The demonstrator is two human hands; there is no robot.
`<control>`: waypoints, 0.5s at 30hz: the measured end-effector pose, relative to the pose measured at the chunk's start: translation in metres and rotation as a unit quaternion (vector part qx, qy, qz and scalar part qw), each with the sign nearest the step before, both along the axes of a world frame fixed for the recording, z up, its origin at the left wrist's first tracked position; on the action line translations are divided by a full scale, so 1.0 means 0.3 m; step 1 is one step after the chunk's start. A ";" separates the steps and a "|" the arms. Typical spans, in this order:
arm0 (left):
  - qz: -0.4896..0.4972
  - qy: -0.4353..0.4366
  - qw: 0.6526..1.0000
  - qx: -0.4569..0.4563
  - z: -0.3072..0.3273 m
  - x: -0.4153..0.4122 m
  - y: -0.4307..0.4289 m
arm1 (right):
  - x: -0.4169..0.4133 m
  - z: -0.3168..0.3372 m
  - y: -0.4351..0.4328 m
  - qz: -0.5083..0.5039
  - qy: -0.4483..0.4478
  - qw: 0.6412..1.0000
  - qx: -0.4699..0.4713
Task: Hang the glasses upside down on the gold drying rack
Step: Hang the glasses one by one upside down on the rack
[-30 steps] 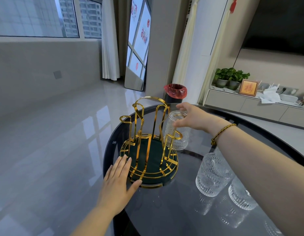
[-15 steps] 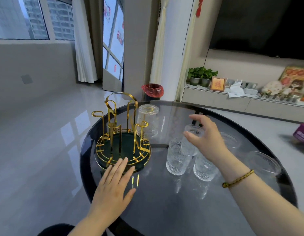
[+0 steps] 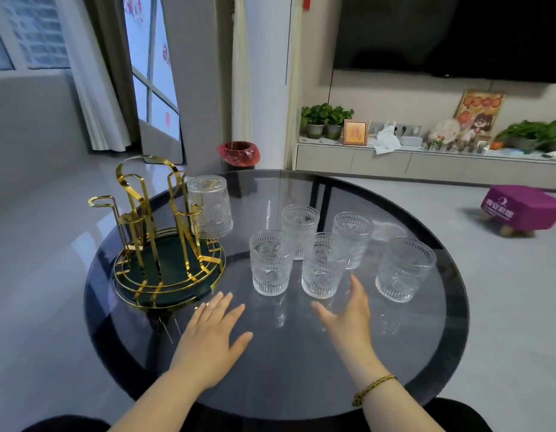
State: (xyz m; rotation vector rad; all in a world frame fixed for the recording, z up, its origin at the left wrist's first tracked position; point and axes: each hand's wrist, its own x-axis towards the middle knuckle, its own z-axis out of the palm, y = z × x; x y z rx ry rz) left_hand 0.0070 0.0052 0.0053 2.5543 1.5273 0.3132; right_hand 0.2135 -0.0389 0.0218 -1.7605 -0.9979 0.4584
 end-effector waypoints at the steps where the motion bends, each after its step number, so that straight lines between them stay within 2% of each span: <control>1: 0.004 0.006 1.000 -0.006 -0.002 0.001 0.001 | 0.002 -0.010 0.014 0.000 -0.003 1.000 -0.014; 8: 0.014 -0.004 0.999 -0.029 -0.010 -0.001 0.005 | -0.021 -0.019 0.108 -0.068 -0.104 0.988 -0.092; 15: 0.018 -0.011 0.999 -0.032 -0.015 0.001 0.012 | -0.021 -0.038 0.158 -0.120 -0.099 0.982 -0.106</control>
